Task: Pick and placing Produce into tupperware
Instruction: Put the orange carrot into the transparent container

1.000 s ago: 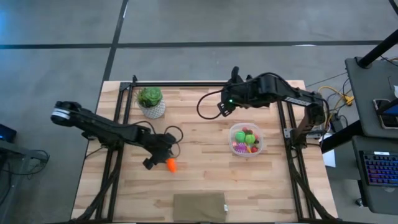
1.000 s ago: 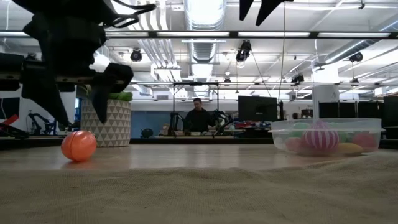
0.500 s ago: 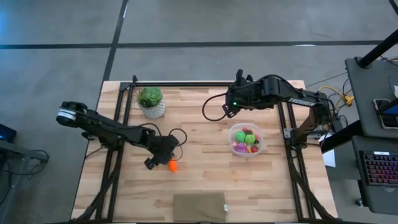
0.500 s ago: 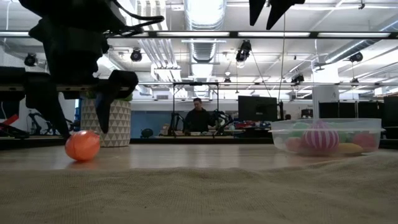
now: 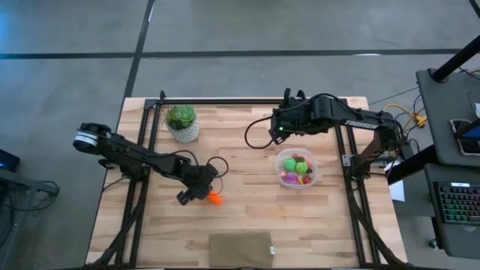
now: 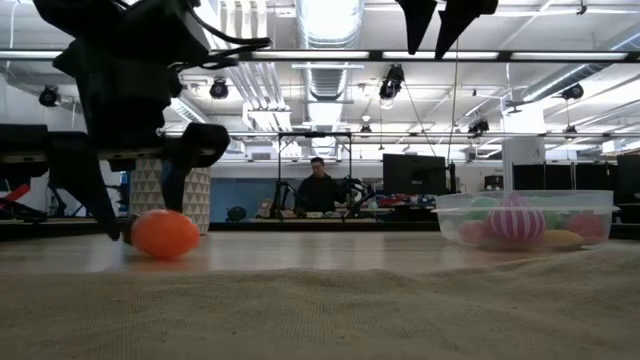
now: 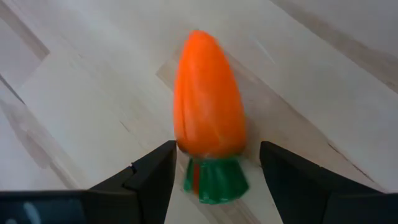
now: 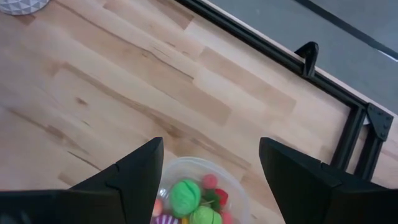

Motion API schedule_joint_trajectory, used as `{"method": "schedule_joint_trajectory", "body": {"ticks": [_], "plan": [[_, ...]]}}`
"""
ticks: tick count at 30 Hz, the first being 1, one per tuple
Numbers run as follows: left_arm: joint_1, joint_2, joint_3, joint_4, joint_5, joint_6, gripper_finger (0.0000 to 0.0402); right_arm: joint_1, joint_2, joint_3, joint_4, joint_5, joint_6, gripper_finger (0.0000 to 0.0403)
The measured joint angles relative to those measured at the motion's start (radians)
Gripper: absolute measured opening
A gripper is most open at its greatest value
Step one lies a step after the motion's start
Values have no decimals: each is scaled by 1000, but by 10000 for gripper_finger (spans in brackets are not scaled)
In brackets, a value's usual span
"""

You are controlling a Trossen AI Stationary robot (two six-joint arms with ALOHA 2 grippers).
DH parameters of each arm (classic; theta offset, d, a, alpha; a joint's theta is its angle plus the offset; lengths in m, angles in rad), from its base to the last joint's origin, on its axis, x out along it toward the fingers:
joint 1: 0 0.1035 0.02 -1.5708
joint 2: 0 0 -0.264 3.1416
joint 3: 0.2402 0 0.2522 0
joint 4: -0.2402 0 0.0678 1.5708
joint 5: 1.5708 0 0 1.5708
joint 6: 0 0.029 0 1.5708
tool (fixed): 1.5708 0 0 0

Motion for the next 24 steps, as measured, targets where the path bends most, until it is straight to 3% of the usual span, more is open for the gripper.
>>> {"method": "schedule_joint_trajectory", "body": {"ticks": [4, 14, 24], "plan": [[0, 20, 5, 4, 1, -38, 200, 0, -1, 0, 1, -1, 11, 258], [-1, 23, 30, 10, 3, -81, 111, 0, -3, 11, 3, -1, 14, 258], [-1, 10, 30, 3, -2, -133, 95, 0, -3, 11, 11, -24, 24, 258]]}}
